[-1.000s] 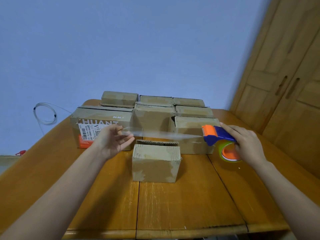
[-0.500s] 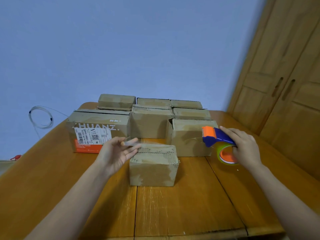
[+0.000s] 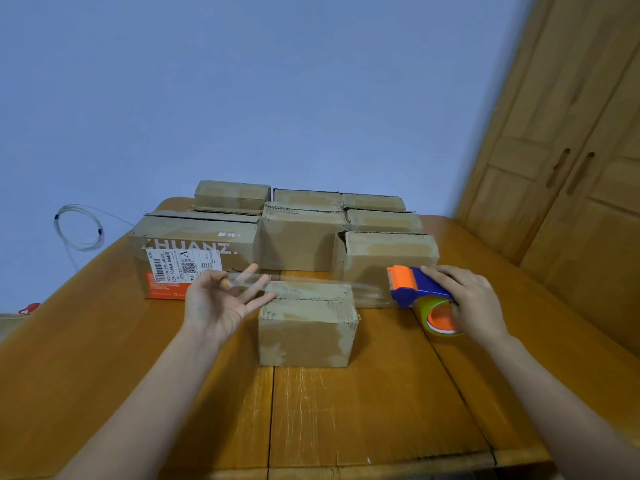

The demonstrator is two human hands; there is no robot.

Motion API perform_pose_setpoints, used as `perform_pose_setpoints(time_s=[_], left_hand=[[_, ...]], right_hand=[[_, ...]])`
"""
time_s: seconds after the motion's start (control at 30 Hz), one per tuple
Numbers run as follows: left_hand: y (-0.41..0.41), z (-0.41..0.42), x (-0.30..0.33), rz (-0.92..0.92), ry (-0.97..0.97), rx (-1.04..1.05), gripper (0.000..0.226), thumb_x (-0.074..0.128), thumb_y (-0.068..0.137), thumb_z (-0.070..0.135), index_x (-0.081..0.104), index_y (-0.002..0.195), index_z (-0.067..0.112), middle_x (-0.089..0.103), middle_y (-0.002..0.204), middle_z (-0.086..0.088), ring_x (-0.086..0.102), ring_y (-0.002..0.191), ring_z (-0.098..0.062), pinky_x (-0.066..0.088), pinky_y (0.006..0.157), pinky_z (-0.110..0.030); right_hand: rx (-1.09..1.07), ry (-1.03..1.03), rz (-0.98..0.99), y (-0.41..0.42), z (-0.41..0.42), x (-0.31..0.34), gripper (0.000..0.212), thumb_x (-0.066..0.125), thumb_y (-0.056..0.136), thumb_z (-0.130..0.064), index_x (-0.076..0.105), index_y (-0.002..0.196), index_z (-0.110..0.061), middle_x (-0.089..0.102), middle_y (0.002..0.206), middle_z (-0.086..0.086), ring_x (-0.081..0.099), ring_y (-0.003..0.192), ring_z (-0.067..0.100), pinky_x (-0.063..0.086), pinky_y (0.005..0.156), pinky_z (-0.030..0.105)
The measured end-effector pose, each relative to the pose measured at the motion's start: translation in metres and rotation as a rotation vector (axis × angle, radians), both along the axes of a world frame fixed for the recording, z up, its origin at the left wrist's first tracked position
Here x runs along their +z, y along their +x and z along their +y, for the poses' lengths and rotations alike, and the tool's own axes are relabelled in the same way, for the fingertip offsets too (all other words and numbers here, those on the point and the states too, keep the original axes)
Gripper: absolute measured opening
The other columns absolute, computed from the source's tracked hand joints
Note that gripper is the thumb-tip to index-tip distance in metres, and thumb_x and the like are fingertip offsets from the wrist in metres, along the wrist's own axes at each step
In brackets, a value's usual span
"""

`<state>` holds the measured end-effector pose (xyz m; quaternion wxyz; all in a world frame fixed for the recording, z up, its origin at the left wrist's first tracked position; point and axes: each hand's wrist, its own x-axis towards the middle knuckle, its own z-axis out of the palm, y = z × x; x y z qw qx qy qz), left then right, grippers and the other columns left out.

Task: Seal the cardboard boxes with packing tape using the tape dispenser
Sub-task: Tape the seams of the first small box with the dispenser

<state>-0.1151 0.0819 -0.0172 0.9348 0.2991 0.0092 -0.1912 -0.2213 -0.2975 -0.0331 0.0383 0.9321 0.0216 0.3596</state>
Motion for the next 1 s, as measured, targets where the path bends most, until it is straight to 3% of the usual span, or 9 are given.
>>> perform_pose_setpoints(time_s=[0.2, 0.33, 0.43, 0.5, 0.6, 0.7, 0.77, 0.87, 1.0], left_hand=[[0.001, 0.002, -0.003, 0.069, -0.091, 0.015, 0.028, 0.054, 0.057, 0.003, 0.049, 0.082, 0.016, 0.059, 0.124, -0.030, 0.053, 0.113, -0.054, 0.041, 0.083, -0.075], [0.000, 0.001, -0.005, 0.104, -0.140, 0.027, 0.020, 0.046, 0.065, 0.006, 0.049, 0.081, 0.016, 0.057, 0.125, -0.028, 0.049, 0.117, -0.054, 0.038, 0.084, -0.074], [0.002, 0.001, -0.006, 0.108, -0.120, 0.027, 0.031, 0.048, 0.063, 0.003, 0.052, 0.091, 0.016, 0.058, 0.122, -0.029, 0.051, 0.114, -0.054, 0.038, 0.088, -0.074], [0.003, 0.003, -0.009, 0.081, -0.092, 0.017, 0.026, 0.054, 0.060, 0.001, 0.051, 0.081, 0.014, 0.061, 0.118, -0.027, 0.054, 0.111, -0.050, 0.044, 0.084, -0.073], [0.013, 0.015, -0.015, -0.005, 0.174, 0.055, 0.015, 0.043, 0.084, 0.002, 0.043, 0.073, 0.013, 0.065, 0.109, -0.020, 0.062, 0.105, -0.033, 0.055, 0.073, -0.059], [0.017, 0.034, -0.018, -0.220, 0.668, 0.053, 0.013, 0.045, 0.095, 0.005, 0.055, 0.087, 0.001, 0.068, 0.102, -0.013, 0.062, 0.101, -0.025, 0.059, 0.074, -0.046], [0.019, 0.045, -0.020, -0.336, 0.932, 0.023, 0.024, 0.050, 0.096, 0.009, 0.060, 0.096, -0.012, 0.068, 0.090, -0.006, 0.060, 0.100, -0.023, 0.054, 0.076, -0.037], [0.020, 0.051, -0.023, -0.424, 1.071, -0.012, 0.034, 0.051, 0.097, 0.016, 0.059, 0.098, -0.017, 0.065, 0.092, -0.004, 0.059, 0.094, -0.018, 0.048, 0.080, -0.032], [0.023, 0.046, -0.029, -0.435, 1.105, -0.023, 0.031, 0.049, 0.099, 0.022, 0.059, 0.075, 0.005, 0.067, 0.095, -0.014, 0.061, 0.093, -0.022, 0.046, 0.081, -0.032]], right_hand=[[0.007, -0.014, 0.007, 0.004, 0.005, -0.002, 0.078, 0.088, 0.058, 0.000, 0.058, 0.129, -0.012, 0.066, 0.114, 0.014, 0.062, 0.104, 0.035, 0.051, 0.078, 0.046], [0.021, -0.030, 0.030, 0.003, 0.007, -0.010, 0.079, 0.088, 0.056, 0.002, 0.058, 0.128, -0.013, 0.067, 0.112, 0.013, 0.063, 0.101, 0.035, 0.051, 0.076, 0.046], [0.018, -0.068, 0.056, 0.001, 0.011, -0.018, 0.083, 0.090, 0.054, 0.000, 0.057, 0.128, -0.014, 0.067, 0.111, 0.012, 0.064, 0.100, 0.033, 0.052, 0.075, 0.045], [0.006, -0.081, 0.069, 0.000, 0.016, -0.025, 0.085, 0.092, 0.051, -0.004, 0.058, 0.128, -0.014, 0.067, 0.111, 0.013, 0.065, 0.099, 0.033, 0.053, 0.073, 0.044], [-0.005, -0.079, 0.076, -0.001, 0.023, -0.036, 0.086, 0.094, 0.049, -0.010, 0.059, 0.127, -0.014, 0.067, 0.110, 0.013, 0.065, 0.098, 0.032, 0.054, 0.072, 0.044], [-0.015, -0.068, 0.072, -0.002, 0.024, -0.043, 0.085, 0.094, 0.050, -0.012, 0.060, 0.128, -0.014, 0.067, 0.111, 0.012, 0.065, 0.099, 0.032, 0.054, 0.073, 0.043], [-0.022, -0.064, 0.067, -0.002, 0.023, -0.044, 0.085, 0.094, 0.049, -0.009, 0.060, 0.127, -0.013, 0.067, 0.111, 0.013, 0.065, 0.099, 0.033, 0.054, 0.073, 0.043], [-0.032, -0.044, 0.059, -0.003, 0.023, -0.044, 0.085, 0.093, 0.049, -0.005, 0.060, 0.127, -0.013, 0.067, 0.111, 0.014, 0.065, 0.099, 0.034, 0.054, 0.073, 0.045], [-0.029, -0.052, 0.054, -0.003, 0.023, -0.045, 0.085, 0.092, 0.048, -0.002, 0.060, 0.127, -0.013, 0.067, 0.110, 0.013, 0.065, 0.098, 0.034, 0.054, 0.073, 0.045]])
